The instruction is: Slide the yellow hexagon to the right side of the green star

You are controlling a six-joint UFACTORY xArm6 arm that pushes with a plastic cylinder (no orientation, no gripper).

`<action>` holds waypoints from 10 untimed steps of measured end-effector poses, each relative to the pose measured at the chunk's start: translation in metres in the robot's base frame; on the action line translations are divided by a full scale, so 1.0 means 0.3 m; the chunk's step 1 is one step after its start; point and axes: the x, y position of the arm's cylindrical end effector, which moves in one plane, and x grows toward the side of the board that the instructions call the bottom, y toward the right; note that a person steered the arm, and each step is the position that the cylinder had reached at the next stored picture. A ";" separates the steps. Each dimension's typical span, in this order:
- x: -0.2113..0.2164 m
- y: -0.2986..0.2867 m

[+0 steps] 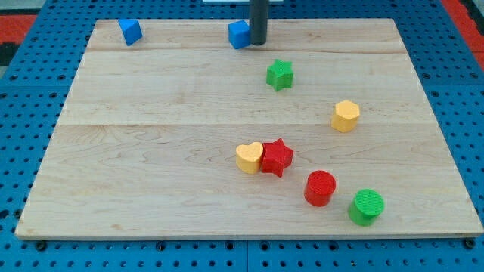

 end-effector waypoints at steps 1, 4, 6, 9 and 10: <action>0.044 0.047; 0.044 0.053; 0.236 -0.074; 0.705 0.388; 0.711 0.557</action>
